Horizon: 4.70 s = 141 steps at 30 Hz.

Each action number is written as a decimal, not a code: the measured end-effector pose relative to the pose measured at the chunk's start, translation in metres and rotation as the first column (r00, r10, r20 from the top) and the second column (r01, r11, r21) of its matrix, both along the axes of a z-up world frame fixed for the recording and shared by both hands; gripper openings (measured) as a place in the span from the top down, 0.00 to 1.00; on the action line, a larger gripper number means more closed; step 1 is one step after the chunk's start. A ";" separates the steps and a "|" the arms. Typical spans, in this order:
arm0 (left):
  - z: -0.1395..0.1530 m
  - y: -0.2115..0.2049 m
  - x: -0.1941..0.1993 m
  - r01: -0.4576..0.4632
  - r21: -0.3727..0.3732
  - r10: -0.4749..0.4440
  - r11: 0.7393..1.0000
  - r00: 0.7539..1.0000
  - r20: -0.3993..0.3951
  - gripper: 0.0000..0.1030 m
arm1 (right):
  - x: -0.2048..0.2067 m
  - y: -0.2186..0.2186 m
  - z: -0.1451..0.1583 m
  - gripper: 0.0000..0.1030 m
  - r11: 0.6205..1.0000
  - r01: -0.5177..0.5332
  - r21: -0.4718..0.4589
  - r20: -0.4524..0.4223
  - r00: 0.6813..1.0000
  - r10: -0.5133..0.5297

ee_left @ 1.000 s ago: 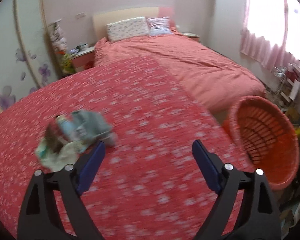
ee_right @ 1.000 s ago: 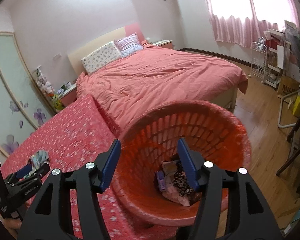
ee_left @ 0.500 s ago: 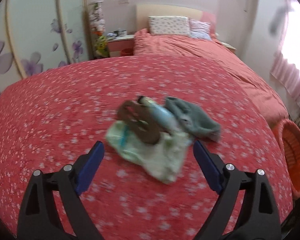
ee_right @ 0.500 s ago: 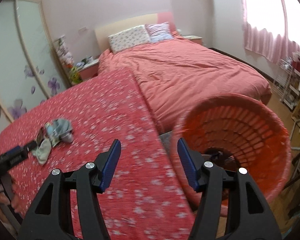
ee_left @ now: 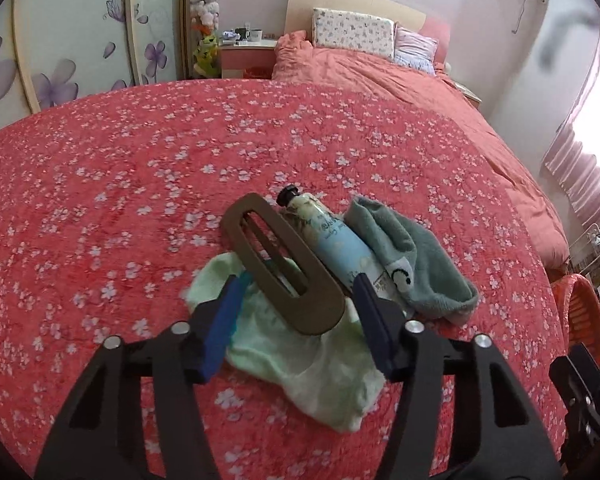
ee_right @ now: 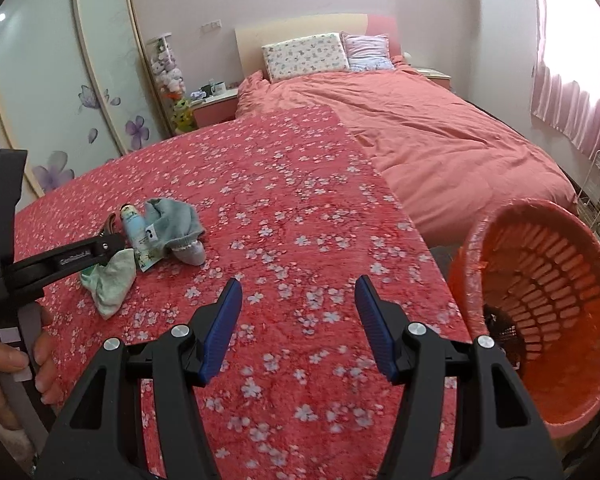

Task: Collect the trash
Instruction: 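Move the left tool to the bed and grasp the brown hair clip, then grasp the grey-green cloth with the right tool while the left tool holds the hair clip, then lift hair clip and grey-green cloth and carry both toward the orange basket, then hold both tools over the orange basket and open them to drop the items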

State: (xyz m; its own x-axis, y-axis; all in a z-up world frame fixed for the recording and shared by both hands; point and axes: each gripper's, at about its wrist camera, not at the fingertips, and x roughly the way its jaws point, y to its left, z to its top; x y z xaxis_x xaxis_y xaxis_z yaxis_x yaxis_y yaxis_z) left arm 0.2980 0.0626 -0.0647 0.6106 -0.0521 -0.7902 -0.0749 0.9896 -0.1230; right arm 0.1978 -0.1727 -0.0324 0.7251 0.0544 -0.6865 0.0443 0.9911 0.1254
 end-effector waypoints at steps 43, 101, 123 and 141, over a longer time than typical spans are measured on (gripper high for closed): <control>-0.006 0.124 -0.038 -0.047 0.048 0.046 0.998 0.999 0.017 0.69 | 0.078 0.076 -0.016 0.50 0.995 -0.090 0.048 -0.071 0.993 0.093; -0.002 0.112 -0.039 -0.134 0.028 0.134 0.991 0.991 -0.018 0.60 | 0.032 0.032 0.008 0.91 0.997 -0.042 0.065 -0.008 0.999 0.043; 0.085 0.053 -0.072 0.011 0.055 -0.020 0.998 0.986 0.164 0.69 | -0.012 -0.004 0.056 0.91 0.997 0.000 0.078 0.121 0.993 -0.009; 0.143 -0.098 -0.128 0.311 0.029 -0.305 0.950 0.904 0.298 0.69 | -0.095 -0.096 0.092 0.91 0.967 0.198 0.158 0.293 0.926 -0.237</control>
State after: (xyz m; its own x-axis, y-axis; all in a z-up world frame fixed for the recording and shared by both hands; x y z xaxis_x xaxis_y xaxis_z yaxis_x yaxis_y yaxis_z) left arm 0.1702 -0.0353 0.0786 0.7668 -0.2885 -0.5734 0.2761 0.9547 -0.1111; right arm 0.1032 -0.2690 0.0593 0.9027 -0.0587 -0.4263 0.1970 0.9371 0.2881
